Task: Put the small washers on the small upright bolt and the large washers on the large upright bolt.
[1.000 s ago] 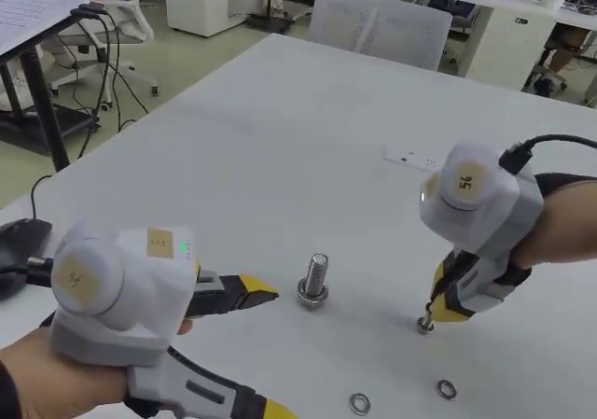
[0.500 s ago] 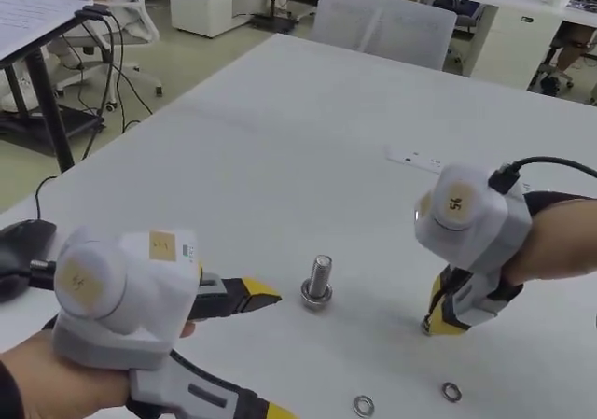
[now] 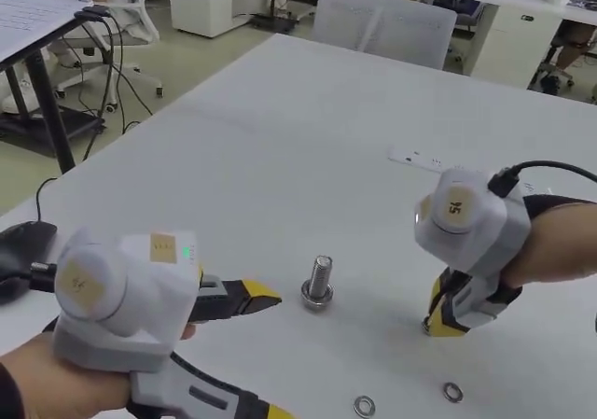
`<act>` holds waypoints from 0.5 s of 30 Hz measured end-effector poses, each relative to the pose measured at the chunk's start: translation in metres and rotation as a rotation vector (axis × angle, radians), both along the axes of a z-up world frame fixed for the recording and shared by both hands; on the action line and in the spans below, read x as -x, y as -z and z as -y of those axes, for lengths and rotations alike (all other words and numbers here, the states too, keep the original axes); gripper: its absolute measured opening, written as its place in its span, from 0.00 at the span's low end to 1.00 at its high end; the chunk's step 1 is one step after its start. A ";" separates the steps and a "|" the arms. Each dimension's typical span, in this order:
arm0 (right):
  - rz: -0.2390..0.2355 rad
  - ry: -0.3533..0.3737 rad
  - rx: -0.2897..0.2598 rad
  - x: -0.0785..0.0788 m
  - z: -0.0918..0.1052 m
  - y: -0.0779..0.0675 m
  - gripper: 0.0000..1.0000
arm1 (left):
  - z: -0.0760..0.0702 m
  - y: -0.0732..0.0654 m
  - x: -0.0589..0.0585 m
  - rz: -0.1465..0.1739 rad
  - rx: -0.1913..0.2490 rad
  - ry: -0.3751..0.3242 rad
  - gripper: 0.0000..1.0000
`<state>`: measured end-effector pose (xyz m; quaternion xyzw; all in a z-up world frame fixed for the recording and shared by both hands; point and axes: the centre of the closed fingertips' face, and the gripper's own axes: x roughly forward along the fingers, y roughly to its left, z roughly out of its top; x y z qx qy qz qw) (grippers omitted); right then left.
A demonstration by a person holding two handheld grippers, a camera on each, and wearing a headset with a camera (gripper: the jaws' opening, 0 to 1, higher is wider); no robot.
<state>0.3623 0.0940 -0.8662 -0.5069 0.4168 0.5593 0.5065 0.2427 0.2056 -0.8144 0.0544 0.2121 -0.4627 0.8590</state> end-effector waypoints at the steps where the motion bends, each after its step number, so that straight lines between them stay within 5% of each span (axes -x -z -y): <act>1: 0.001 0.000 -0.002 0.000 0.000 0.000 0.15 | 0.000 0.000 0.000 0.001 -0.001 0.000 0.80; 15: 0.017 0.023 -0.027 -0.002 0.004 -0.009 0.22 | 0.001 0.001 0.000 -0.003 -0.001 0.001 0.80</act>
